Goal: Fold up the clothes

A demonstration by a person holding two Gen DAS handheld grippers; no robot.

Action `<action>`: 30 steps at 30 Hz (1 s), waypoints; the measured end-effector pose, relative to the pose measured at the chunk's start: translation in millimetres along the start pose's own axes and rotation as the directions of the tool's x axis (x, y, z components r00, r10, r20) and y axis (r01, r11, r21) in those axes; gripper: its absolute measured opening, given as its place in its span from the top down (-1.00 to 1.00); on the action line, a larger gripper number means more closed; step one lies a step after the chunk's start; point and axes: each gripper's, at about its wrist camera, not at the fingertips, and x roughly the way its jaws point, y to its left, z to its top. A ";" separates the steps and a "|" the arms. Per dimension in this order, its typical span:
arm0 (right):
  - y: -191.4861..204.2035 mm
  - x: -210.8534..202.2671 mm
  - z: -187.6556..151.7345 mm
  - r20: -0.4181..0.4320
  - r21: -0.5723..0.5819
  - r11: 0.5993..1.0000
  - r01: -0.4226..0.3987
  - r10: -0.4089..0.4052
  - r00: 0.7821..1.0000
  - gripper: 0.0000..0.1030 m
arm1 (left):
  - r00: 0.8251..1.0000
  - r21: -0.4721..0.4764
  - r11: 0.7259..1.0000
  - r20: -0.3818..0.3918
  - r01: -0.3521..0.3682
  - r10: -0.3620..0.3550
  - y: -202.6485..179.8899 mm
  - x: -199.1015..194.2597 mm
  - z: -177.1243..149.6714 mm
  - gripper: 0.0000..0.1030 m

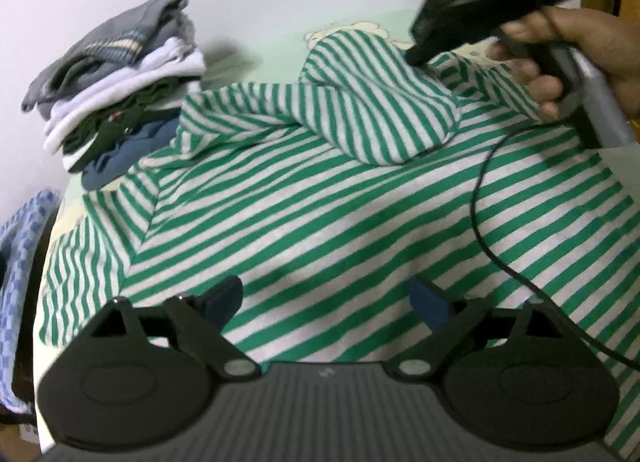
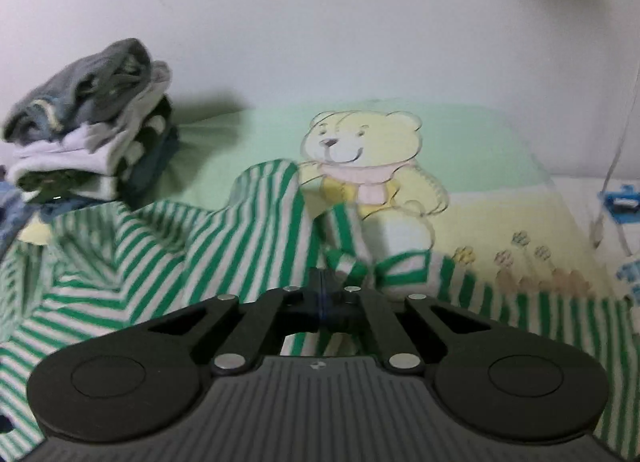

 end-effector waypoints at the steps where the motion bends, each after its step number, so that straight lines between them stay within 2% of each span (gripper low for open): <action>1: -0.1 -5.6 -2.6 0.001 0.000 1.000 -0.015 0.015 1.000 1.00 | 1.000 -0.012 1.000 -0.002 -0.003 0.003 2.8 -1.0 -1.3 -0.78; 3: 1.5 -15.3 -8.0 0.002 0.008 0.998 -0.055 0.055 0.998 1.00 | 1.000 -0.035 0.999 -0.006 -0.004 0.004 10.3 -2.6 -2.6 -0.78; 5: 8.8 -18.7 -11.4 0.005 -0.030 0.998 -0.054 0.054 0.999 0.98 | 1.000 -0.059 0.998 -0.007 0.001 -0.002 17.0 -3.3 -2.6 -0.78; 6: 12.0 -18.6 -12.4 0.015 -0.056 0.998 -0.031 0.032 0.999 0.77 | 1.000 -0.064 0.998 -0.007 0.003 -0.004 18.2 -3.4 -1.8 -0.78; 7: 13.8 -16.8 -12.9 0.024 -0.071 0.997 0.000 0.002 1.000 0.41 | 1.000 -0.069 0.998 -0.007 0.006 -0.006 19.5 -3.6 -0.9 -0.78; 9: 13.7 -9.7 -11.3 0.046 -0.073 0.996 0.049 -0.046 0.998 0.08 | 1.000 -0.069 0.998 -0.003 0.004 -0.004 19.5 -4.4 0.9 -0.78; 10: 11.4 -5.5 -10.8 0.051 -0.063 0.996 0.059 -0.056 0.997 0.07 | 1.000 -0.062 0.998 0.003 0.002 -0.001 18.1 -5.4 1.8 -0.78; 11: 9.4 0.1 -10.0 0.035 -0.052 0.997 0.052 -0.050 0.998 0.08 | 1.000 -0.059 0.998 0.006 0.002 -0.002 17.3 -6.3 2.1 -0.78; 12: 7.6 6.0 -9.2 0.015 -0.041 0.998 0.042 -0.042 0.999 0.28 | 1.000 -0.056 0.998 0.007 0.004 -0.003 16.4 -7.5 1.8 -0.79; 13: 5.7 11.9 -8.4 -0.005 -0.030 0.999 0.033 -0.033 0.999 0.90 | 1.000 -0.053 0.999 0.008 0.005 -0.004 15.6 -8.5 1.3 -0.79; 16: 1.3 8.1 -7.5 -0.025 0.027 1.000 -0.001 0.002 1.000 0.95 | 1.000 -0.046 0.999 0.006 -0.010 0.010 16.1 -10.9 -3.6 -0.79; 22: 24.7 -50.4 -21.9 -0.007 -0.041 0.993 -0.108 0.108 0.994 0.95 | 1.000 -0.079 0.997 0.001 -0.021 0.022 30.1 -17.5 -14.0 -0.79; 27: 48.4 -100.2 -56.1 -0.074 -0.052 0.975 -0.217 0.213 0.974 0.95 | 1.000 -0.086 0.996 0.015 0.004 -0.003 38.3 -27.5 -17.0 -0.79; 30: 53.8 -117.6 -79.5 -0.134 -0.004 0.965 -0.263 0.260 0.956 0.95 | 0.999 -0.067 0.997 0.022 0.025 -0.023 39.3 -35.1 -21.4 -0.80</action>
